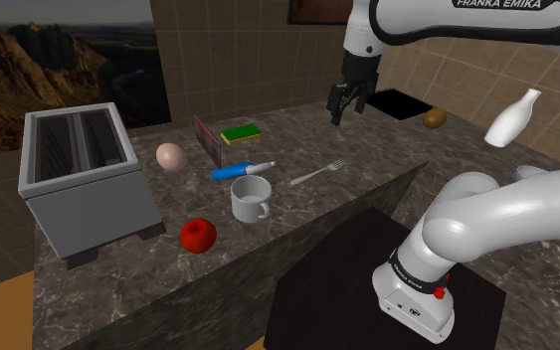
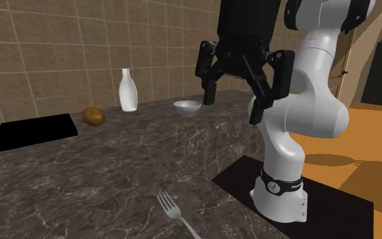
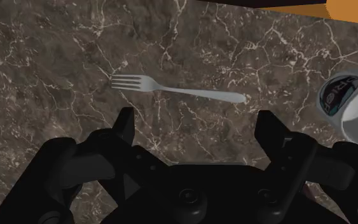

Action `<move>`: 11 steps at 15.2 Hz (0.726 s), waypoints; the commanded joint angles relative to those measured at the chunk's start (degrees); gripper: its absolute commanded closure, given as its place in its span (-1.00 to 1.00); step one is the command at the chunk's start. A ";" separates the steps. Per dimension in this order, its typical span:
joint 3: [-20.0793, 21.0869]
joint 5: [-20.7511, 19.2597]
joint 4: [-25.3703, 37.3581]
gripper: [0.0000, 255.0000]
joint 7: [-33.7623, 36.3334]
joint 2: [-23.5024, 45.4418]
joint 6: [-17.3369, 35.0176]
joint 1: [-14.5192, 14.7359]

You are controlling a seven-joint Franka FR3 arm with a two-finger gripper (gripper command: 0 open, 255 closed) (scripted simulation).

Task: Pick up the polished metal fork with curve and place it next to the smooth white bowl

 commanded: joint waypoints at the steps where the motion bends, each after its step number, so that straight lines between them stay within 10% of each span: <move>1: 0.00 0.00 0.00 -1.00 0.00 0.00 0.00 0.00; 11: -18.32 -10.07 -13.54 -1.00 -43.72 3.20 18.55 8.09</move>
